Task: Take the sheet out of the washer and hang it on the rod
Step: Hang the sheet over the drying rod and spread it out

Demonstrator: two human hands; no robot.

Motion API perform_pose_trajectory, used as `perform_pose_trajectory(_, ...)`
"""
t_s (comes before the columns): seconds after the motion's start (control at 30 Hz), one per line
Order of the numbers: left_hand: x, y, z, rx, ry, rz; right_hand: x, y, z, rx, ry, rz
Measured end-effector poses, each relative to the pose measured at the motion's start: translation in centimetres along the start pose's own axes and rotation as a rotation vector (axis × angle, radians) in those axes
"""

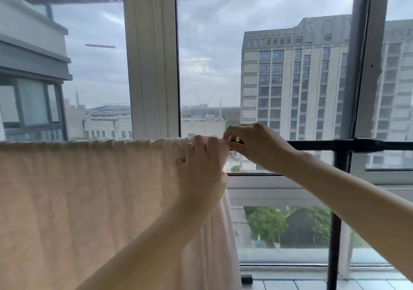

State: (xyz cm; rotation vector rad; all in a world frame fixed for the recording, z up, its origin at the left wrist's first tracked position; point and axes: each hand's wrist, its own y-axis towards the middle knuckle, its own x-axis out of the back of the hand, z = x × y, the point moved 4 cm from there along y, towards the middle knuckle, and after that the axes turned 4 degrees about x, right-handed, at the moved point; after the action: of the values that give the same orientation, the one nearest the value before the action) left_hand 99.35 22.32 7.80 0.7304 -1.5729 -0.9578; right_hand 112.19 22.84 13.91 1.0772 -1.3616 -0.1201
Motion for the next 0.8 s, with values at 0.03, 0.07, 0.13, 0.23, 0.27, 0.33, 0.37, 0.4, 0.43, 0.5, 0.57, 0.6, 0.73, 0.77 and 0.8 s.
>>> perform_pose_trajectory(0.03,0.0,0.1,0.6,0.013,-0.036,0.023,-0.2,-0.1,0.1,-0.004,-0.019,-0.008)
perform_pose_trajectory(0.07,-0.1,0.3,1.2,0.030,-0.063,0.049,-0.4,-0.2,0.3,-0.002,-0.037,-0.017)
perform_pose_trajectory(0.13,0.0,0.4,2.3,0.052,-0.080,0.086,-0.8,-0.3,0.6,0.008,-0.058,-0.029)
perform_pose_trajectory(0.23,0.5,0.5,3.3,0.072,-0.202,0.136,-1.2,0.0,0.7,0.003,-0.052,-0.036)
perform_pose_trajectory(0.27,0.6,0.5,3.4,0.080,-0.271,0.164,-1.4,0.2,0.7,0.001,-0.045,-0.034)
perform_pose_trajectory(0.33,1.1,0.8,3.8,0.104,-0.411,0.199,-1.8,0.6,1.1,-0.004,-0.040,-0.039)
perform_pose_trajectory(0.37,1.4,1.1,4.1,0.116,-0.475,0.208,-1.9,0.8,1.2,-0.001,-0.061,-0.055)
perform_pose_trajectory(0.4,1.6,1.4,4.4,0.133,-0.538,0.222,-2.0,1.0,1.4,0.008,-0.092,-0.079)
perform_pose_trajectory(0.43,1.8,1.9,4.7,0.160,-0.604,0.255,-1.9,1.3,1.6,0.013,-0.119,-0.100)
perform_pose_trajectory(0.5,2.1,2.8,5.5,0.263,-0.758,0.353,-1.3,1.8,2.0,0.012,-0.133,-0.126)
perform_pose_trajectory(0.57,2.0,3.6,6.3,0.393,-0.969,0.460,-0.5,2.5,2.5,-0.006,-0.160,-0.137)
perform_pose_trajectory(0.6,2.0,3.9,6.5,0.449,-1.072,0.495,-0.2,2.9,2.8,-0.029,-0.181,-0.138)
perform_pose_trajectory(0.73,2.6,4.6,7.6,0.516,-1.193,0.493,0.0,4.8,3.8,-0.132,-0.160,-0.160)
perform_pose_trajectory(0.77,2.7,4.8,8.0,0.514,-1.183,0.477,-0.3,5.4,4.0,-0.137,-0.134,-0.172)
perform_pose_trajectory(0.8,2.9,4.9,8.5,0.511,-1.174,0.458,-0.8,6.1,4.1,-0.132,-0.097,-0.188)
